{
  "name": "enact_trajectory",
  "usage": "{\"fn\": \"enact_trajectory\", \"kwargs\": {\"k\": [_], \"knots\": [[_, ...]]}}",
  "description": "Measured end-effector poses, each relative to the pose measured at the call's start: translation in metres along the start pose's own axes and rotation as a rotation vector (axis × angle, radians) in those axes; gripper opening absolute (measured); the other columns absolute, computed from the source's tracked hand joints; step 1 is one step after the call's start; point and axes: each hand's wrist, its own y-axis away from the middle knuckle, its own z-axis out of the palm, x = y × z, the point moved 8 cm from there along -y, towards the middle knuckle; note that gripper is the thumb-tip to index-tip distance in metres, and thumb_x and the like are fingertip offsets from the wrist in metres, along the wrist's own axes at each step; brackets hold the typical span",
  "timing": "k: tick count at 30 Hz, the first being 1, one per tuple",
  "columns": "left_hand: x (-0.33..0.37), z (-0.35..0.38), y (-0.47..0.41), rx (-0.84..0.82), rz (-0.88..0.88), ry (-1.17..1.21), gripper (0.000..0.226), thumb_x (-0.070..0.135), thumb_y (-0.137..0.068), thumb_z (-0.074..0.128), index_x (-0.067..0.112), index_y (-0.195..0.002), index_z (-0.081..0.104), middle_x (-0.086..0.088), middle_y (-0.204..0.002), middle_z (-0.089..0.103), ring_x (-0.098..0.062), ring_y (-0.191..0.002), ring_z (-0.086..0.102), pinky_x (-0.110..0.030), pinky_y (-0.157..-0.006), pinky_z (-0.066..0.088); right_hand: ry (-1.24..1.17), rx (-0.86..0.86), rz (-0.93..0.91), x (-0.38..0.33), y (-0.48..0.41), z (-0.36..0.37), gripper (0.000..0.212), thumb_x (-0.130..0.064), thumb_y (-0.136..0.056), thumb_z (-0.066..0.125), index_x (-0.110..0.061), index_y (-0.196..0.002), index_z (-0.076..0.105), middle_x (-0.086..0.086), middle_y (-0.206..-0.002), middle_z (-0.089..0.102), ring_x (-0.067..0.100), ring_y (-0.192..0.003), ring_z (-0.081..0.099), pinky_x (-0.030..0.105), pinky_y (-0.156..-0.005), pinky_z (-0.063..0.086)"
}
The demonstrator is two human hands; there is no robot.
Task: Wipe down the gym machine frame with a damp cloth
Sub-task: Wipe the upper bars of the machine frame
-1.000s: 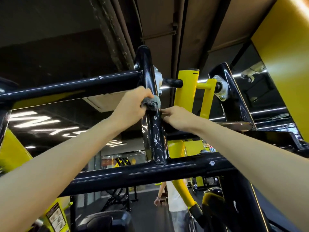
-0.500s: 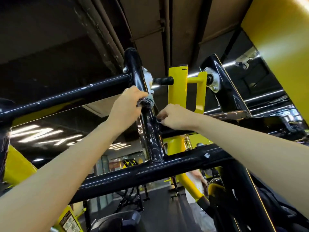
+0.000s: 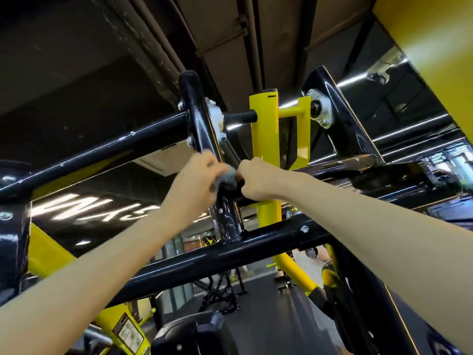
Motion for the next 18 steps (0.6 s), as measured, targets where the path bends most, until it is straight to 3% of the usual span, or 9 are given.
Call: {"fn": "enact_trajectory", "kwargs": {"k": [3, 7, 9, 11, 12, 15, 18], "knots": [[0.014, 0.002, 0.016, -0.163, 0.130, -0.014, 0.040, 0.014, -0.079, 0.063, 0.007, -0.118, 0.064, -0.011, -0.105, 0.056, -0.023, -0.094, 0.054, -0.040, -0.074, 0.055, -0.049, 0.004, -0.006, 0.003, 0.000, -0.002, 0.028, -0.005, -0.087, 0.052, -0.002, -0.112, 0.065, 0.015, -0.105, 0.064, 0.030, -0.091, 0.060, 0.039, -0.078, 0.054], [-0.020, -0.017, -0.035, 0.022, -0.136, -0.061, 0.035, 0.004, -0.087, 0.059, 0.007, -0.121, 0.062, -0.009, -0.107, 0.053, -0.013, -0.098, 0.043, -0.036, -0.089, 0.048, -0.115, -0.006, 0.019, 0.002, 0.003, -0.001, 0.030, -0.006, -0.085, 0.053, 0.005, -0.110, 0.065, 0.019, -0.100, 0.065, 0.038, -0.095, 0.062, 0.050, -0.086, 0.054], [-0.011, -0.006, -0.032, -0.056, -0.099, -0.128, 0.037, 0.007, -0.086, 0.062, 0.010, -0.123, 0.061, -0.009, -0.109, 0.050, -0.013, -0.098, 0.038, -0.032, -0.085, 0.046, -0.125, 0.014, 0.010, 0.002, 0.004, -0.003, 0.022, -0.007, -0.086, 0.053, 0.004, -0.102, 0.064, 0.013, -0.091, 0.061, 0.033, -0.087, 0.061, 0.041, -0.077, 0.055], [0.008, 0.004, -0.014, -0.215, 0.033, -0.148, 0.043, 0.015, -0.083, 0.068, 0.014, -0.126, 0.060, -0.007, -0.111, 0.048, -0.012, -0.098, 0.036, -0.029, -0.080, 0.044, -0.121, 0.045, 0.011, 0.003, 0.008, -0.006, 0.006, -0.007, -0.086, 0.054, -0.005, -0.081, 0.055, 0.003, -0.075, 0.048, 0.021, -0.070, 0.051, 0.028, -0.058, 0.044], [0.009, 0.002, -0.015, -0.270, 0.059, -0.142, 0.044, 0.017, -0.083, 0.068, 0.015, -0.127, 0.059, -0.007, -0.111, 0.048, -0.014, -0.098, 0.040, -0.028, -0.080, 0.043, -0.140, 0.064, 0.016, 0.007, 0.006, -0.006, 0.006, -0.008, -0.086, 0.054, -0.007, -0.080, 0.054, 0.003, -0.074, 0.048, 0.020, -0.070, 0.049, 0.027, -0.058, 0.042], [-0.016, -0.012, -0.062, -0.200, -0.020, -0.303, 0.041, 0.007, -0.088, 0.060, 0.014, -0.128, 0.059, -0.011, -0.114, 0.050, -0.026, -0.108, 0.049, -0.035, -0.087, 0.045, -0.253, 0.070, 0.027, 0.007, 0.006, -0.004, 0.030, -0.010, -0.084, 0.052, -0.002, -0.110, 0.064, 0.014, -0.102, 0.062, 0.030, -0.094, 0.057, 0.041, -0.085, 0.052], [-0.024, -0.007, -0.097, -0.233, -0.109, -0.600, 0.033, 0.007, -0.090, 0.052, 0.010, -0.123, 0.059, -0.013, -0.117, 0.048, -0.029, -0.108, 0.045, -0.037, -0.083, 0.042, -0.299, 0.106, 0.032, 0.006, 0.008, -0.006, 0.029, -0.011, -0.087, 0.054, -0.001, -0.114, 0.061, 0.015, -0.117, 0.059, 0.031, -0.109, 0.054, 0.040, -0.095, 0.048]]}}
